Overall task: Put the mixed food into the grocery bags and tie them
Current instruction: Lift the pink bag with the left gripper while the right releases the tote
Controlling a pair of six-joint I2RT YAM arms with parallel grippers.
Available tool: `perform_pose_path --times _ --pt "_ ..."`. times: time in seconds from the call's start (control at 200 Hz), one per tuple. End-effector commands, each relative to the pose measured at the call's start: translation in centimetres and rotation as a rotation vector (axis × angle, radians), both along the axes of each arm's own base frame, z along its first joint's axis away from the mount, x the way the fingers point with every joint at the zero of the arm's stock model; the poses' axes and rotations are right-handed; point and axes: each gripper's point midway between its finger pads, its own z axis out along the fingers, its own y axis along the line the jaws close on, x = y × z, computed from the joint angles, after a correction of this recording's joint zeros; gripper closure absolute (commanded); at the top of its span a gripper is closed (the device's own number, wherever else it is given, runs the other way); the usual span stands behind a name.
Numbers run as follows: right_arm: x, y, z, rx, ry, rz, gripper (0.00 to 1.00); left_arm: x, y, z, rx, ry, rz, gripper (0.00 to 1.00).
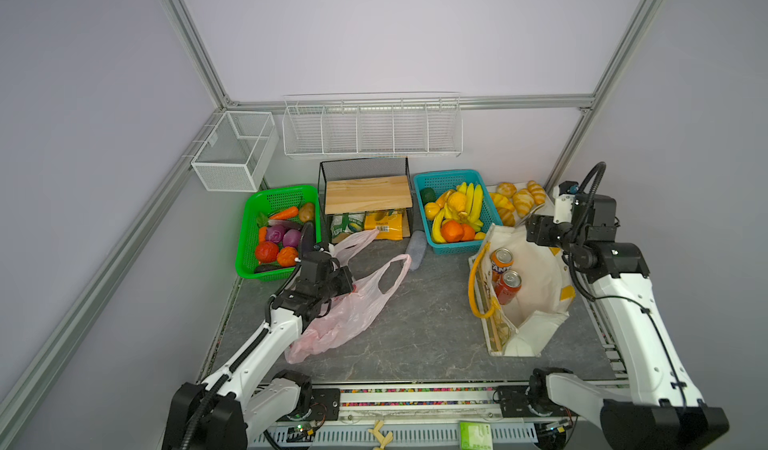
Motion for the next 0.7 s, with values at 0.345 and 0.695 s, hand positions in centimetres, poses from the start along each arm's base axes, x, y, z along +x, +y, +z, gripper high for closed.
perform_pose_path --times 0.345,0.695 --pt "-0.6 13.1 3.6 0.1 -0.079 0.433 0.12 -2.3 -8.6 20.1 -0.518 -0.502 -0.36 1.0" --pt "-3.8 21.4 0.7 0.391 0.005 0.809 0.09 -1.1 -9.8 16.8 -0.698 -0.514 -0.374 1.0"
